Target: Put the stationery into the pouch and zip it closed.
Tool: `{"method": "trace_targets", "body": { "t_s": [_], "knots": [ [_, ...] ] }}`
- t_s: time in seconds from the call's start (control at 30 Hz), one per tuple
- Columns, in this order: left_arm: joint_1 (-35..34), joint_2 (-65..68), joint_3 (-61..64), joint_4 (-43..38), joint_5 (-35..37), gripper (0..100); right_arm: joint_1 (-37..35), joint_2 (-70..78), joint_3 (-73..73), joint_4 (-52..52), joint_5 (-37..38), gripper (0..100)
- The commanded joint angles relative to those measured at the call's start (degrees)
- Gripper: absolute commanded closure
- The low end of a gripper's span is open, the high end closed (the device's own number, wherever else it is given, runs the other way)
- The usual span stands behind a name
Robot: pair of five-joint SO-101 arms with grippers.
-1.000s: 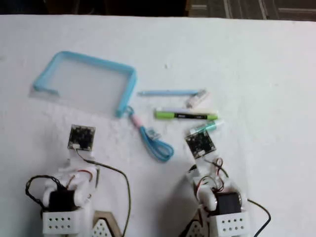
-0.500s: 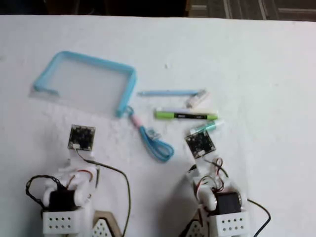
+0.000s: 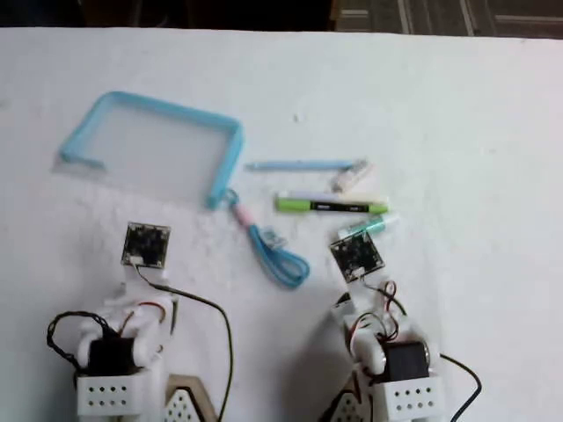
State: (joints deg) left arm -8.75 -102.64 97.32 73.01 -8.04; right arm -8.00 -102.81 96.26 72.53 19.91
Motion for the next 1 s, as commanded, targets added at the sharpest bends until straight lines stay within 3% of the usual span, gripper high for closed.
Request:
{"method": "trace_targets", "body": {
  "t_s": [0.0,0.5,0.63,0.77,0.97],
  "knots": [
    [-0.13,-0.48,-0.18,0.18,-0.35,98,0.40,-0.13,0.62,0.22,-0.35,98.0],
    [-0.92,-0.66,-0.44,0.00,-2.11,98,-3.91,-0.13,0.62,0.22,-0.53,98.0],
    [-5.41,-0.75,-6.07,-2.11,-8.79,98,-10.33,-0.22,0.62,0.22,-0.53,98.1],
    [-12.53,-0.75,-12.92,-8.62,-9.93,98,-14.90,-0.22,0.62,0.13,-0.53,98.1],
    [-17.89,-0.48,-20.84,-16.35,-9.93,93,-8.66,-0.31,0.44,-5.93,0.53,97.7]
  ]
}}
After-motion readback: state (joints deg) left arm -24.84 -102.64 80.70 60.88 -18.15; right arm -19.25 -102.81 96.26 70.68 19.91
